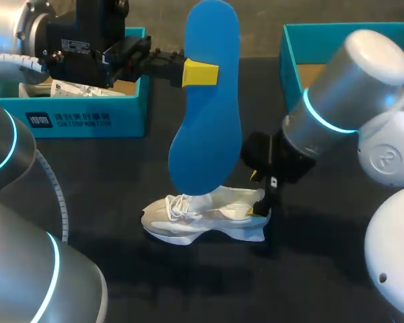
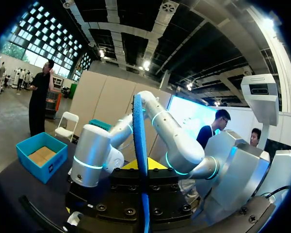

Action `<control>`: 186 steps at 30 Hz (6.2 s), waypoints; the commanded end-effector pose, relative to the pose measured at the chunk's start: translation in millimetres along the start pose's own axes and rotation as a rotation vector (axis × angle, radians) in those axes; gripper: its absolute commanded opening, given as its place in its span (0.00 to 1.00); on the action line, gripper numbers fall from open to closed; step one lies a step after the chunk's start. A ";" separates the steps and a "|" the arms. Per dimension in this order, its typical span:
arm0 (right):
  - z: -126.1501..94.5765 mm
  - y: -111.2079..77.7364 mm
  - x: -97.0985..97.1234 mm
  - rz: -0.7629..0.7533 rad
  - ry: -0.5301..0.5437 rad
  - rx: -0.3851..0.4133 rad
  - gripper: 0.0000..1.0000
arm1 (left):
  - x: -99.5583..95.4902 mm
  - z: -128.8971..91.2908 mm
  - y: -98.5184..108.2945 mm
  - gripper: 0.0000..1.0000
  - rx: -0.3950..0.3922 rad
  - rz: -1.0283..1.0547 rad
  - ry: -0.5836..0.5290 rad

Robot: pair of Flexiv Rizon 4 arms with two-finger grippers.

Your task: Take the shoe out of the shoebox, open the shoe tongue, remove and reinsert the insole, then place the shoe into the shoebox

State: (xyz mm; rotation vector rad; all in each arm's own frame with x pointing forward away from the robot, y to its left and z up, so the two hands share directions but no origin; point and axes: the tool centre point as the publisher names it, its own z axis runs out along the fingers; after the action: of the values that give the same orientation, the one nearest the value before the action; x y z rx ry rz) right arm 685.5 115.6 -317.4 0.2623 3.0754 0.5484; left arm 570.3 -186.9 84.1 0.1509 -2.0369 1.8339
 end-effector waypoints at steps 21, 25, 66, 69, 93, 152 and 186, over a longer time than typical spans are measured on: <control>5.6 13.4 -2.9 0.001 0.014 0.387 1.00 | -0.2 0.7 -0.5 0.00 -0.002 0.000 0.000; 4.1 20.5 -9.6 -0.015 0.001 0.382 1.00 | -0.2 0.7 -0.5 0.00 -0.002 0.000 0.000; 71.8 20.2 -56.8 -0.051 -0.063 0.310 0.76 | -0.2 0.7 -0.5 0.00 -0.002 0.000 0.000; 76.5 16.6 -59.5 -0.042 -0.049 0.315 0.47 | -0.2 0.7 -0.5 0.00 -0.002 0.000 0.000; 62.6 13.5 -49.8 0.013 -0.019 0.333 0.00 | -0.2 0.7 -0.5 0.00 -0.002 0.000 0.000; 48.0 9.8 42.6 1.308 -0.155 0.173 0.00 | -0.2 0.7 -0.5 0.00 -0.002 0.000 0.000; 27.5 6.4 35.4 1.355 -0.146 0.211 1.00 | -0.2 0.7 -0.5 0.00 -0.002 0.000 0.000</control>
State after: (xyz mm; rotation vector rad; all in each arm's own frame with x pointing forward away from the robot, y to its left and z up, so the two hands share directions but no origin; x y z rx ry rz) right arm 646.9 135.5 -364.0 2.2458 2.3393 0.1685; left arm 570.3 -186.9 84.1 0.1509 -2.0369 1.8338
